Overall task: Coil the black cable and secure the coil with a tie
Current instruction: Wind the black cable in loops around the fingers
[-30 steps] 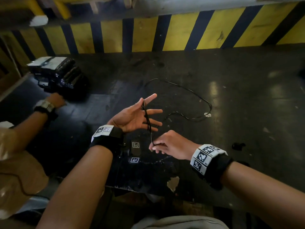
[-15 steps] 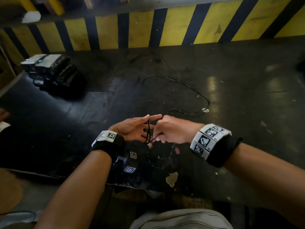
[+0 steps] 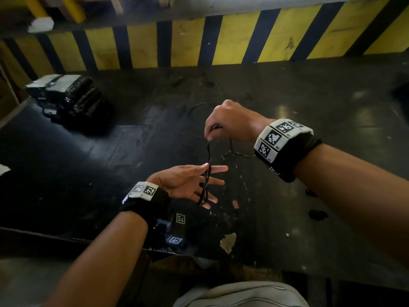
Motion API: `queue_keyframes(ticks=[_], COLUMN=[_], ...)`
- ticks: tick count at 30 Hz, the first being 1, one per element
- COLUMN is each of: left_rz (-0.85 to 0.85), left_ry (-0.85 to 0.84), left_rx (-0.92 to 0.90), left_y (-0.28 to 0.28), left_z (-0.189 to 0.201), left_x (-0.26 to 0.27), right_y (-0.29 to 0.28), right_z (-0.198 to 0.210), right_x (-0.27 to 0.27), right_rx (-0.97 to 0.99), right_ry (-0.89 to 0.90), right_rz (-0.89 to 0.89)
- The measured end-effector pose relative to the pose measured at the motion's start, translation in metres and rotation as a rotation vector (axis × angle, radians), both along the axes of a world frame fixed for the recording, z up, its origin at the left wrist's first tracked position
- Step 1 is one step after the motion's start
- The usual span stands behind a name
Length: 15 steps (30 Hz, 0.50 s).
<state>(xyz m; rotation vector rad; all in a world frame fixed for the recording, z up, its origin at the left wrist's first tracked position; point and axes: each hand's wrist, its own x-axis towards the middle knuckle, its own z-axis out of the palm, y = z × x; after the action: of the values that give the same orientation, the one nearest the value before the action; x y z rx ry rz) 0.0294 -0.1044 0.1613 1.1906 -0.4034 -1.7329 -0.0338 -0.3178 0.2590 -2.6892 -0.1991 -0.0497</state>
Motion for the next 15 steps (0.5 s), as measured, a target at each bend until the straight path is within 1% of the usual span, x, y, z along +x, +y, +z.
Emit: queue_keyframes(ticks=[4, 9, 12, 15], left_rz=[0.010, -0.001, -0.029, -0.018], left_ry=[0.051, 0.132, 0.130, 0.108], left_rx=[-0.078, -0.253, -0.351, -0.421], left_y=[-0.001, 0.003, 0.006, 0.005], left_z=[0.014, 0.033, 0.043, 0.054], left_x=[-0.006, -0.011, -0.014, -0.014], right_y=[-0.003, -0.008, -0.014, -0.015], right_z=[0.000, -0.008, -0.029, -0.056], right_x=[0.006, 0.006, 0.003, -0.006], right_rx=[-0.003, 0.045, 0.101, 0.149], right_ry=[-0.043, -0.117, -0.086, -0.020], right_rz=[0.054, 0.103, 0.031, -0.031])
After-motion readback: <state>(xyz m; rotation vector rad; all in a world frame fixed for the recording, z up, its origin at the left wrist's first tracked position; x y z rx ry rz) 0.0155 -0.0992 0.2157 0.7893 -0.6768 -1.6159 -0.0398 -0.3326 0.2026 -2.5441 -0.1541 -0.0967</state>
